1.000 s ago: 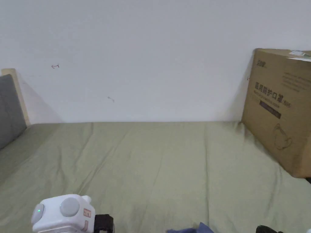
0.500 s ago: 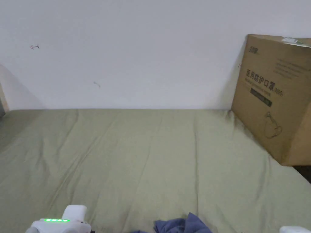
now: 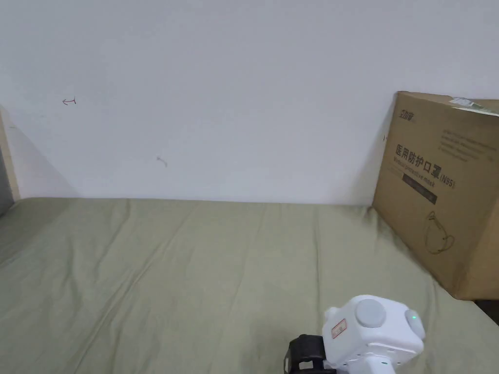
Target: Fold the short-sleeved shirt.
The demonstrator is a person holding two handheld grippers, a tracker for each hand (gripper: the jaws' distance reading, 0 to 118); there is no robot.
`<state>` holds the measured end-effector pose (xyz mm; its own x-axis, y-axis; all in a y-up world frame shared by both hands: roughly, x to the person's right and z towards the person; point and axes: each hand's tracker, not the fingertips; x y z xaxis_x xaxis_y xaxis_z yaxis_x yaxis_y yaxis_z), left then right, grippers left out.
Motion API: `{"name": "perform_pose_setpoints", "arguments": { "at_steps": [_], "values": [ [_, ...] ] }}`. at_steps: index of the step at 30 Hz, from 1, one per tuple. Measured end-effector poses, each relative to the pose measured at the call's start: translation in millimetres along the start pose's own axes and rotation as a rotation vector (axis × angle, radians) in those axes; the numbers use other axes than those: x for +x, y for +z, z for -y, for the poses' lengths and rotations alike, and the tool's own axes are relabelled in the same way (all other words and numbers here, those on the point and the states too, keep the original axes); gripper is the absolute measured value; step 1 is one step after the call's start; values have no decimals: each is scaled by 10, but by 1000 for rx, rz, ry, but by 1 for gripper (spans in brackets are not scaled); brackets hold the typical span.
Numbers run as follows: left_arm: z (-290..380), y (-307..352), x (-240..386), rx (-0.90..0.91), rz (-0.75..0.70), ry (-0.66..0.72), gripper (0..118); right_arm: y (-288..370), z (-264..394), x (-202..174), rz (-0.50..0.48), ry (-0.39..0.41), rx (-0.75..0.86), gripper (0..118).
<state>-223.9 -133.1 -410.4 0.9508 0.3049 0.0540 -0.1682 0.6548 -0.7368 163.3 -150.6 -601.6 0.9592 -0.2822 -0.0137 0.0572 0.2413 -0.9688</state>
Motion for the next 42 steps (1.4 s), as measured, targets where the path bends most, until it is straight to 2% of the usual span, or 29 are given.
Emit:
{"name": "perform_pose_setpoints", "arguments": {
  "at_steps": [2,3,5,7,9,10,12,16,18,21,23,27,30,32,35,38,42],
  "values": [
    [22,24,-29,-2,2,2,5,-277,-38,66,55,-47,-92,114],
    [34,32,-46,-6,5,4,5,-339,-33,85,44,-50,-127,91],
    [31,37,-101,-18,3,11,5,-234,45,104,-61,-18,-103,4],
    [44,44,-173,-27,-1,19,5,23,136,95,-63,17,-33,5],
    [30,50,-227,-37,-20,26,5,351,236,29,-12,104,67,5],
    [19,76,-255,-34,-31,29,5,537,282,35,-21,143,108,5],
    [11,200,-307,-3,-34,47,5,813,388,42,-85,168,182,5],
    [-140,588,-402,72,9,143,5,1595,656,243,-196,55,313,5],
    [-259,804,-409,110,15,146,5,1939,801,329,-227,42,369,5],
    [-452,1160,-334,209,2,68,5,2404,1004,400,-192,52,508,5],
    [-605,1331,-241,231,-26,20,5,2658,1026,355,-173,76,496,5],
    [-876,1696,-95,295,11,42,5,3118,1095,332,-130,73,580,5],
    [-1126,1993,-7,385,42,67,5,3443,1102,336,-131,86,652,5],
    [-1313,2126,103,404,47,39,5,3667,1086,345,-188,63,729,5],
    [-1619,2247,237,418,42,-6,5,3931,943,278,-195,51,751,5],
    [-1928,2353,324,449,43,4,5,4143,778,142,-143,90,807,5],
    [-2296,2404,399,492,24,-3,5,4319,463,-14,-130,107,834,5]
  ]
}}
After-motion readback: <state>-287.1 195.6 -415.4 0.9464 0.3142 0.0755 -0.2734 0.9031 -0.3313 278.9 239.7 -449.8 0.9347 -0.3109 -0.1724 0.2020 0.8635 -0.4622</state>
